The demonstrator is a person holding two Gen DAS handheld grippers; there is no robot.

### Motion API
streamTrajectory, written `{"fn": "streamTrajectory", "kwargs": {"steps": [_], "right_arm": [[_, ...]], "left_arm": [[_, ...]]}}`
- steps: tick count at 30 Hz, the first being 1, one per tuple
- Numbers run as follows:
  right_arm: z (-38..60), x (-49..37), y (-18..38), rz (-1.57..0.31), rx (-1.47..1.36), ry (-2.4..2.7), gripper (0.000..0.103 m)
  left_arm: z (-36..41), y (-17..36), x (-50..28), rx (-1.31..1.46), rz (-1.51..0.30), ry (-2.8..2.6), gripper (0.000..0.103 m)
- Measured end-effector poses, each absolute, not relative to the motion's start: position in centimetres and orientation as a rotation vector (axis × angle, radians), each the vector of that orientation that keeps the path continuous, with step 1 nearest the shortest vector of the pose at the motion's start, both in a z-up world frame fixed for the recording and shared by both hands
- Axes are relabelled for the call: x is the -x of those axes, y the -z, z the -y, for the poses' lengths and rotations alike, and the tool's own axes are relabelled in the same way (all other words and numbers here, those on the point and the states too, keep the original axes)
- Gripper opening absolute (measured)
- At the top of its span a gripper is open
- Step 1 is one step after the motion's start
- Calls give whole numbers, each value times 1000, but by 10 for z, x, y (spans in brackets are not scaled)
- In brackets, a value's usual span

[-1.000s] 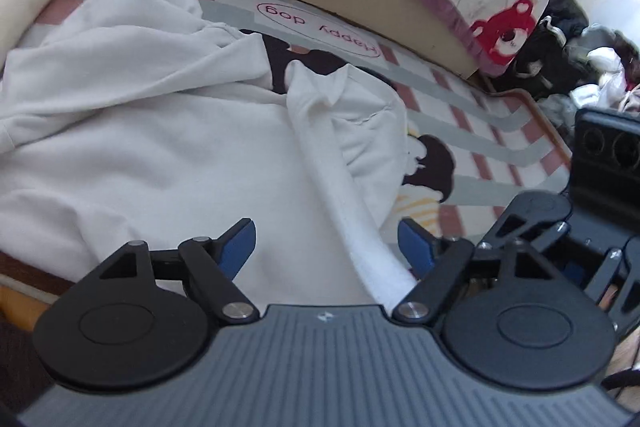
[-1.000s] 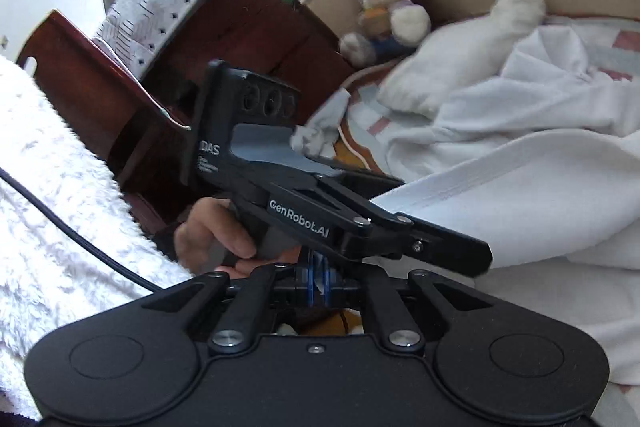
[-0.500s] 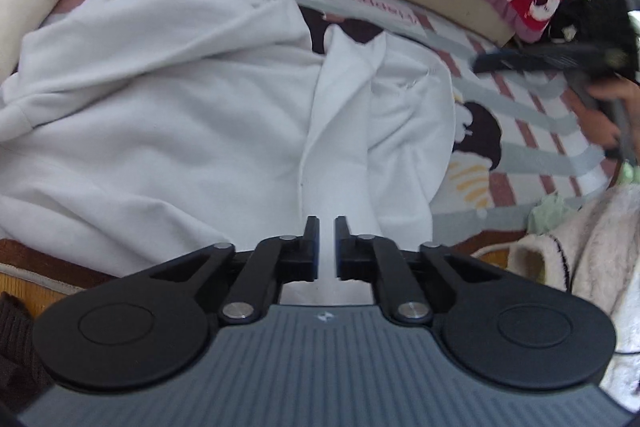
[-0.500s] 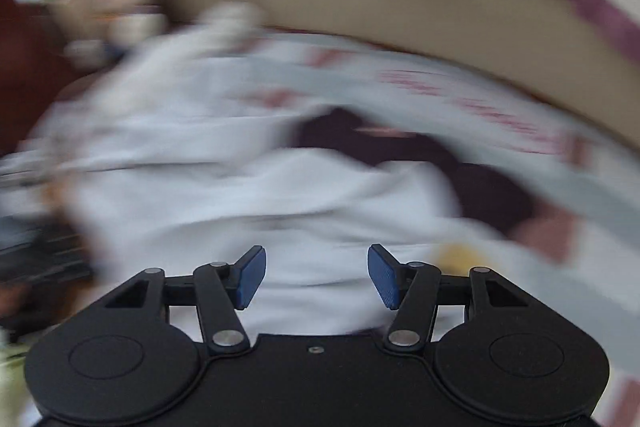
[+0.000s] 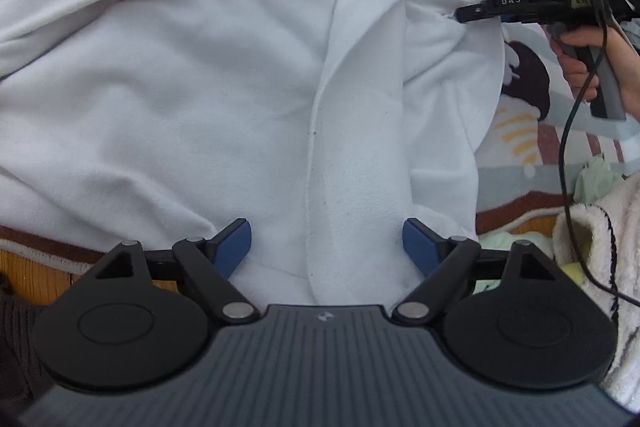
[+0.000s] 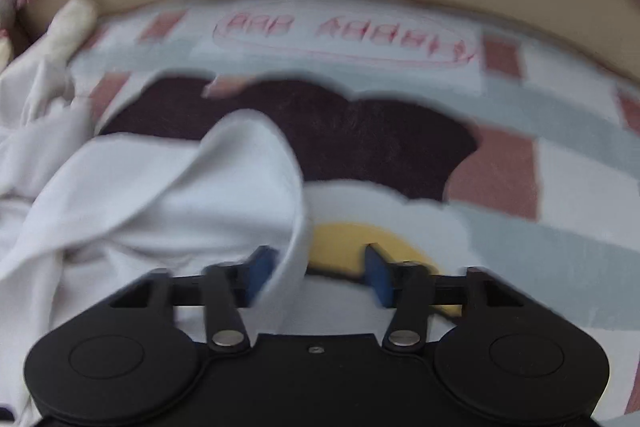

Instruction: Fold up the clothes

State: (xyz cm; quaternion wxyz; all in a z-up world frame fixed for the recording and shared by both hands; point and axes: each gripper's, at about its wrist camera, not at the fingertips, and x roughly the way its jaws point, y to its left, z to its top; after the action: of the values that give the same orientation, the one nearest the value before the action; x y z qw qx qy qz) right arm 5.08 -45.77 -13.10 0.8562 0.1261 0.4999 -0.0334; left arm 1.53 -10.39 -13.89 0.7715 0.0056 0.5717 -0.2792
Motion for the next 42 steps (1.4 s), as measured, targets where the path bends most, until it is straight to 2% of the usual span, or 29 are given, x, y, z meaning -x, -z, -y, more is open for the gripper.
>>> {"fn": "streamTrajectory", "kwargs": {"steps": [1,2,3,8,12,15,17,18,19,20,22,24,26,31,36,38,42], "right_arm": [[461,-47,126,-1023,-307,76,3],[465,-41,116,-969,-364,104,3],[467,-34,101,-906,-389,128,3],[465,42,2,-642,-252,266,2],[476,115,-39,-590,-166,460,2],[491,149,-22,-703,-164,588,2],[497,155,6,-877,-189,604,3],[500,158,17,-939,-236,592,7],[503,160,26,-998,-283,574,25],[506,159,27,-1043,-330,530,30],[506,158,21,-1081,-391,434,42],[503,156,9,-1077,-433,329,45],[497,156,-9,-1014,-521,169,46],[474,127,-13,-848,-735,-176,62],[426,38,50,-958,-788,-192,61],[409,7,71,-997,-769,-185,56],[412,-25,99,-1014,-856,-147,55]], "left_arm": [[102,137,-15,8,-1218,606,73],[100,133,-15,25,-1200,622,41],[98,129,-16,38,-1194,638,0],[77,91,-13,96,-1121,693,1],[65,68,-3,84,-1134,776,1],[67,64,0,27,-1102,740,1],[68,62,1,-11,-1081,715,1],[69,61,2,-30,-1070,703,2],[70,60,3,-48,-1059,691,2],[70,59,4,-67,-1048,678,3],[72,57,6,-104,-1025,654,14],[73,55,8,-141,-1003,629,49],[74,52,9,-178,-976,601,58],[83,40,-19,-265,-851,548,58],[97,55,-28,-268,-855,547,58],[95,61,-26,-257,-852,550,58],[86,70,-17,-259,-854,546,58]]}}
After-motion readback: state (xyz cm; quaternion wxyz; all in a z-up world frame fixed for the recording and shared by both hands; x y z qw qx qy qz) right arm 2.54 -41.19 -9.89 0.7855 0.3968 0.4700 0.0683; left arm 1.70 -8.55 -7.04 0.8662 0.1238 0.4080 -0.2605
